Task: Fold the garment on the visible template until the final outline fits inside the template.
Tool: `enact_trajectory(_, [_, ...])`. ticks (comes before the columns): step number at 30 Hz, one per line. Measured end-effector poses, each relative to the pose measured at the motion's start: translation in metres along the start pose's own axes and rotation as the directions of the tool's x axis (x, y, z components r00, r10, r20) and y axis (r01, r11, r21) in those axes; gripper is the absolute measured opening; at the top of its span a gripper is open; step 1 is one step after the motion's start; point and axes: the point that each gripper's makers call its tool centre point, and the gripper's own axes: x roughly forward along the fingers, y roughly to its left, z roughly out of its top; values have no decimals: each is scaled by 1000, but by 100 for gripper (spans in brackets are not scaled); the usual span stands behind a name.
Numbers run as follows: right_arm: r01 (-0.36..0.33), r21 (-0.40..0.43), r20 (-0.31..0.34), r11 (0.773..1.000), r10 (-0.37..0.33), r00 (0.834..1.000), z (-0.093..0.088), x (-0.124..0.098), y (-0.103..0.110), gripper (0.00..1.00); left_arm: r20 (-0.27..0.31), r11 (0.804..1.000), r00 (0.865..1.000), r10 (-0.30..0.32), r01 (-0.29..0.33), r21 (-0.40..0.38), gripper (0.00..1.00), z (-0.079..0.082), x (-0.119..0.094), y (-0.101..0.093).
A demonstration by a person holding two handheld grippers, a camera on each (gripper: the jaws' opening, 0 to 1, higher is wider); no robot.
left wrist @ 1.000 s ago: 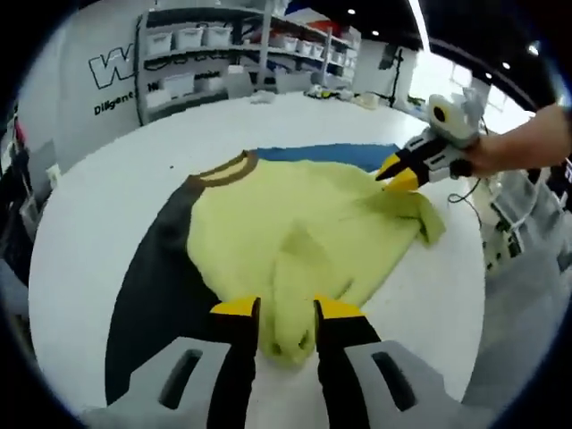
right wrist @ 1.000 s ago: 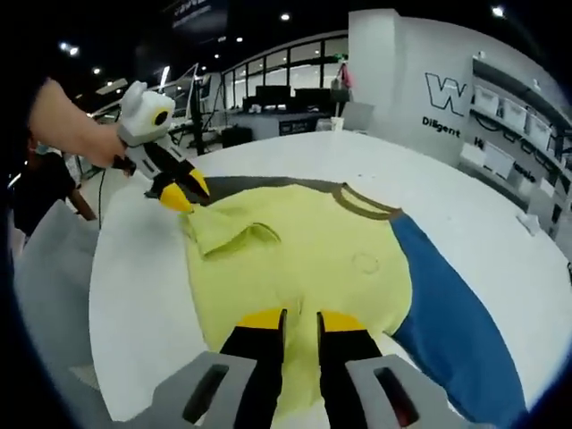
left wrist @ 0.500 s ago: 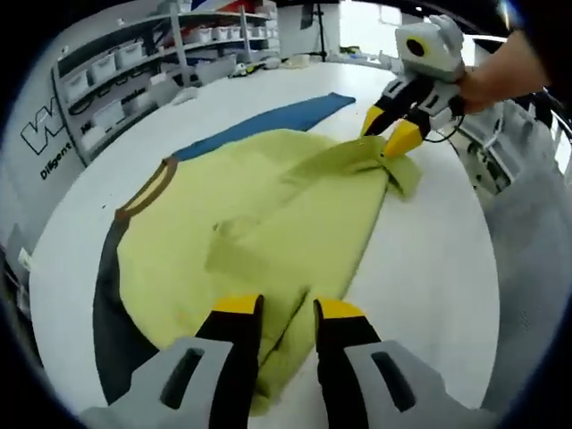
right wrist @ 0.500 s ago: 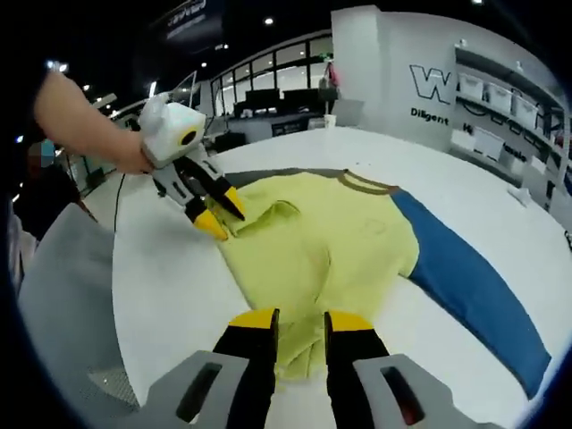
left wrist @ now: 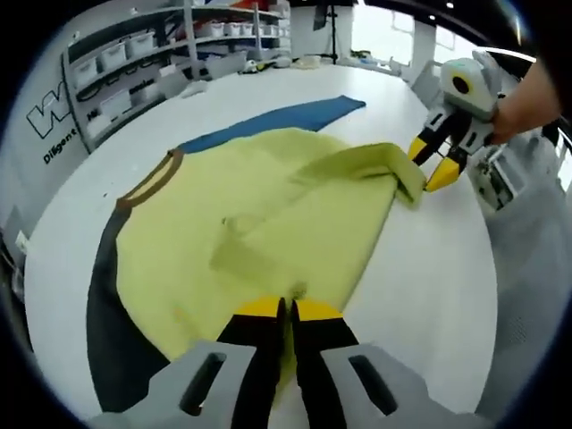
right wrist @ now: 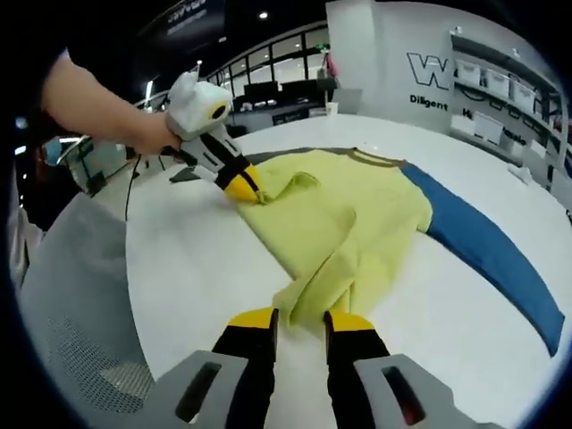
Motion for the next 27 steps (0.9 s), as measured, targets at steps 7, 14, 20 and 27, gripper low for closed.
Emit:
enact_trajectory(7, [-6,60,1,998,6,1000,3,6,1,16,18,1000,1000,10,-10,-27,2,6,-10,0])
enact_trajectory(14, [-22,94,0,995,22,1000,4,7,0,10,42,998,999,27,-24,-61,2,11,-20,3])
enact_trajectory(20, [-41,104,-1,994,42,999,5,0,7,8,64,996,997,44,-38,-86,2,14,-34,4])
enact_trajectory(27, [-62,110,-16,992,65,998,2,6,17,10,88,992,994,66,-56,-113,2,17,-47,8])
